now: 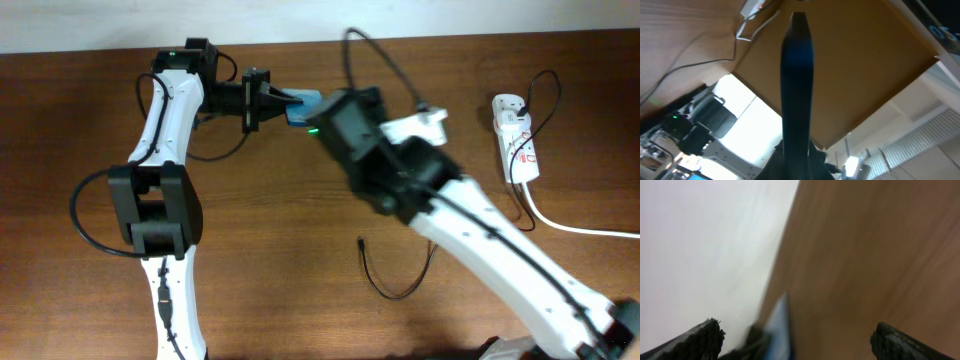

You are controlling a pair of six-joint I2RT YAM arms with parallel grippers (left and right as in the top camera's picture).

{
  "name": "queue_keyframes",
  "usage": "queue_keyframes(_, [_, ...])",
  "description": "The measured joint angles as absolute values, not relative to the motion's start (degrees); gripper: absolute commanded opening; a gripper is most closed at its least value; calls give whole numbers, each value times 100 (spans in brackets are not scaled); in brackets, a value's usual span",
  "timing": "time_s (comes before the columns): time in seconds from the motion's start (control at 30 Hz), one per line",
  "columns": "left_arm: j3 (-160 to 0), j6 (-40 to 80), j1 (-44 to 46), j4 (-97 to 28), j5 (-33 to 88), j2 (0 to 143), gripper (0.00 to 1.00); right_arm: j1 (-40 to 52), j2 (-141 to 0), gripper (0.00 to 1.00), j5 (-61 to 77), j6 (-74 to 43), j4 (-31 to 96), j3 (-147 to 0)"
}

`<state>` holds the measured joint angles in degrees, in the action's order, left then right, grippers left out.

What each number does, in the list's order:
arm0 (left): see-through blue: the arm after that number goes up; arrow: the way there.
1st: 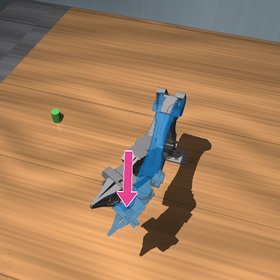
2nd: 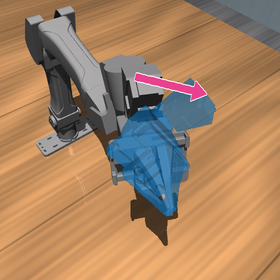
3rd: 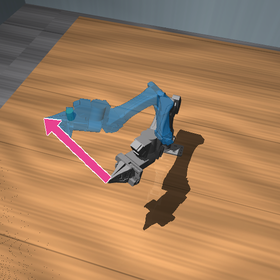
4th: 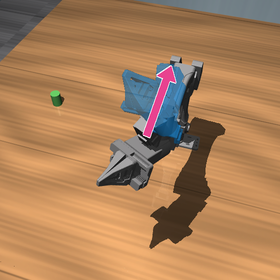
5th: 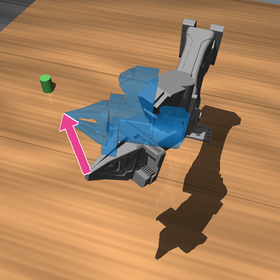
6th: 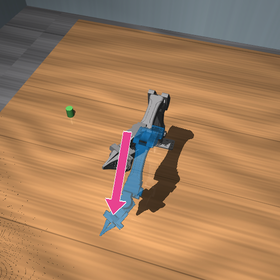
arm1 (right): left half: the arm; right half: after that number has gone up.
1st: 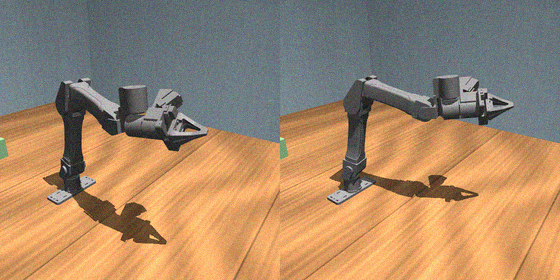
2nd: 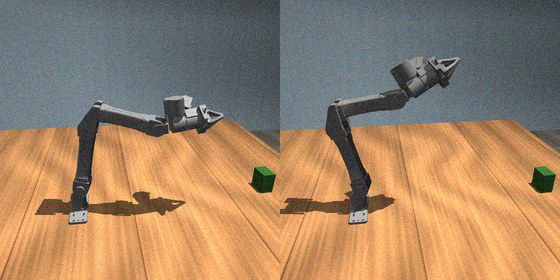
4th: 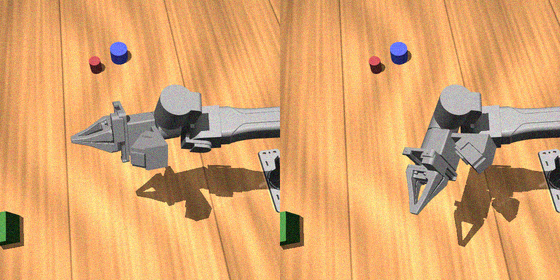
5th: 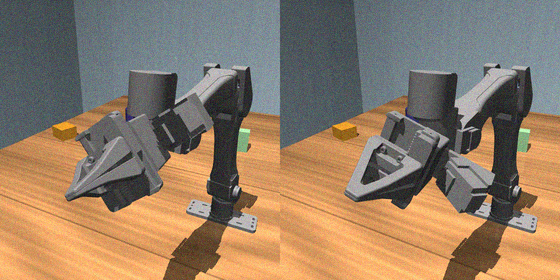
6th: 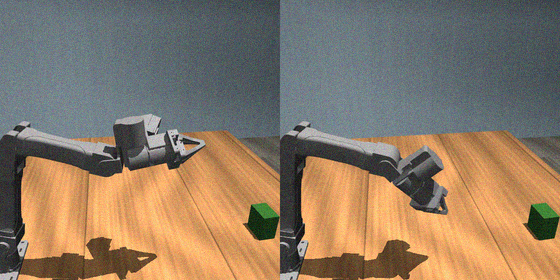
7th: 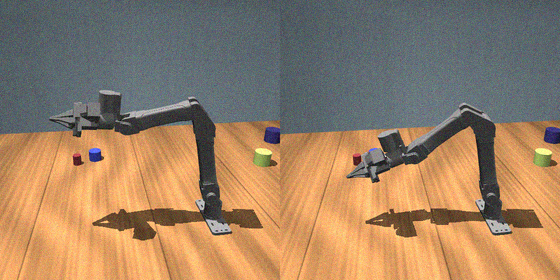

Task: Plug charger to phone and switch on socket
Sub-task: 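Grasp the black cable's USB-C plug with the right gripper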

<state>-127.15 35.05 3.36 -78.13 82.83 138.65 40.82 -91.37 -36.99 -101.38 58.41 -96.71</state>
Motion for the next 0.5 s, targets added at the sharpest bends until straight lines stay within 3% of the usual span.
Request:
queue_keyframes(0.1, [-12713, 2893, 336, -7102, 7835, 13863, 0, 3411, -8678, 98, -3575, -7459, 6506, -9692])
queue_keyframes(0.23, [-12713, 1754, 336, -6849, 7520, 13808, 0, 2488, -8927, 98, -2025, -4095, 7640, -9708])
queue_keyframes(0.33, [-12757, 1535, 336, -6792, 6283, 13329, 0, 2032, -9170, 99, -875, -3094, 7970, -9708])
queue_keyframes(0.4, [-12881, 1468, 305, -6740, 5358, 12711, 0, 1964, -9319, 87, -379, -2801, 8125, -9594])
queue_keyframes(0.43, [-12978, 1448, 261, -6742, 5096, 12466, 0, 2043, -9347, 66, -60, -2510, 8016, -9297])
queue_keyframes(0.5, [-13019, 1431, 137, -6799, 4827, 12374, 0, 2316, -9371, 61, 301, -2217, 7402, -8495])
